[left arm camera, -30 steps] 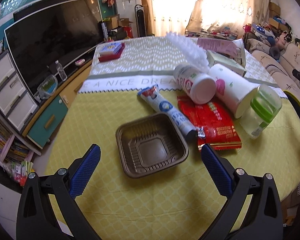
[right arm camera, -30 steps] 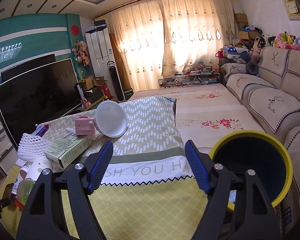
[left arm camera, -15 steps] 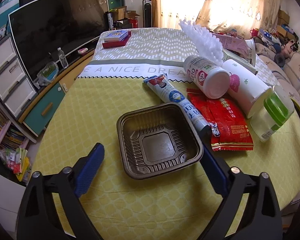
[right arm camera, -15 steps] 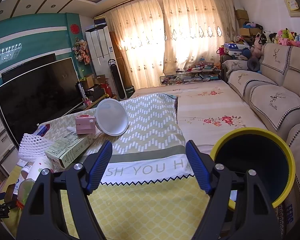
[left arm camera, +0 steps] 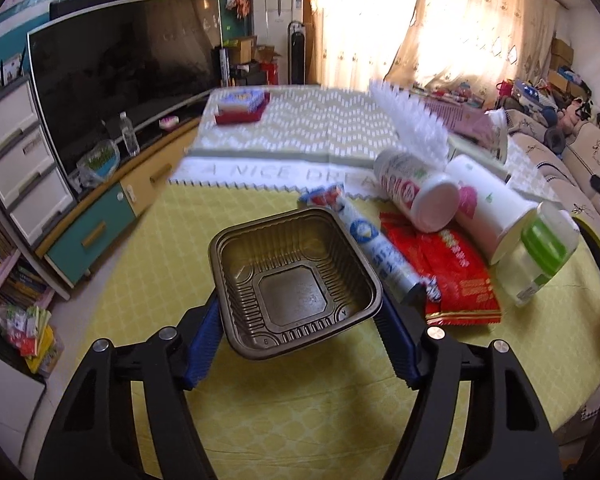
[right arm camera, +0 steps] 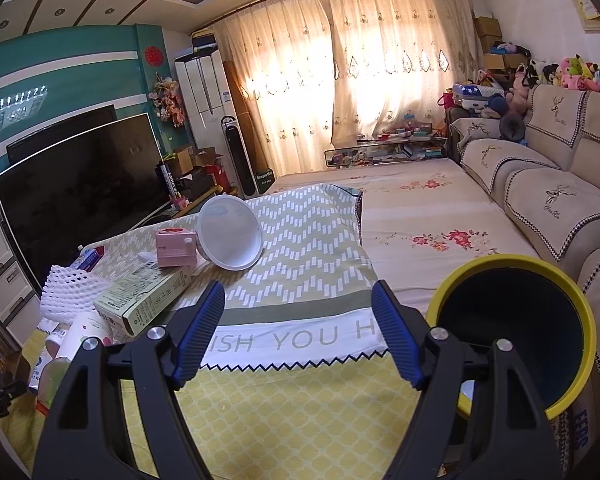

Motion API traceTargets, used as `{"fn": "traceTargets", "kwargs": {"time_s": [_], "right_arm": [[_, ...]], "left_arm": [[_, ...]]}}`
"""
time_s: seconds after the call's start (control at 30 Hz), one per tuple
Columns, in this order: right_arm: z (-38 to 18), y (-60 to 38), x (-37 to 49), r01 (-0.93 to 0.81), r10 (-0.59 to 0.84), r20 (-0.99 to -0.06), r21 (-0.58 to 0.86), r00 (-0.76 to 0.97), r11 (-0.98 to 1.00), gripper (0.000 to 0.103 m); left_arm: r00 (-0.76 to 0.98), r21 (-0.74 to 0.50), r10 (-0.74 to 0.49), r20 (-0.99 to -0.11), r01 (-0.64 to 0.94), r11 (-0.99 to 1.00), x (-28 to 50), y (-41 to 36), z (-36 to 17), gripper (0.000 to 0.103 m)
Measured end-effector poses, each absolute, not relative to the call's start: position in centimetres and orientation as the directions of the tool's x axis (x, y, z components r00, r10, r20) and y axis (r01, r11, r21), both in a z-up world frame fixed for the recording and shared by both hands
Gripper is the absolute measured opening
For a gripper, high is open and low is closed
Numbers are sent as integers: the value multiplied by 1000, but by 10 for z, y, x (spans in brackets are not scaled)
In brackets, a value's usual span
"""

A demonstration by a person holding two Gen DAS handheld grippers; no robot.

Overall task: Collect trash
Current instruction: 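Grasp the brown plastic tray with the left gripper, then carry the tray with the left gripper to the bin and drop it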

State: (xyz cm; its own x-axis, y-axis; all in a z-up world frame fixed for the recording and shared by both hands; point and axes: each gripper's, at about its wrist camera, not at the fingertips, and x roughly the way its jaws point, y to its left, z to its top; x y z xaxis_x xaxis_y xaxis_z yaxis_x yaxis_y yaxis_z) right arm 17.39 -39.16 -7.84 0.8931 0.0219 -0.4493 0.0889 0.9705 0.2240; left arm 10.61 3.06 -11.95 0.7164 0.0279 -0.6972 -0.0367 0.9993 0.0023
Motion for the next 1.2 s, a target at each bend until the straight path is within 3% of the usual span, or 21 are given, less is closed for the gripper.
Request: {"fn": "traceTargets", "kwargs": {"time_s": [0.27, 0.5, 0.83, 1.2], "right_arm": [[-75, -393, 168, 98, 6, -428, 220, 904, 970, 72], [-51, -427, 138, 166, -69, -375, 234, 925, 958, 72], [-34, -481, 92, 311, -233, -343, 193, 910, 931, 72], [-33, -559, 42, 489, -408, -340, 203, 848, 848, 72]], "left_arm": [[769, 8, -19, -639, 32, 999, 91, 16, -75, 70], [781, -14, -168, -602, 200, 980, 101, -36, -51, 70], [700, -48, -439, -563, 503, 863, 135, -170, -32, 70], [479, -84, -601, -640, 734, 674, 170, -358, -58, 70]]}}
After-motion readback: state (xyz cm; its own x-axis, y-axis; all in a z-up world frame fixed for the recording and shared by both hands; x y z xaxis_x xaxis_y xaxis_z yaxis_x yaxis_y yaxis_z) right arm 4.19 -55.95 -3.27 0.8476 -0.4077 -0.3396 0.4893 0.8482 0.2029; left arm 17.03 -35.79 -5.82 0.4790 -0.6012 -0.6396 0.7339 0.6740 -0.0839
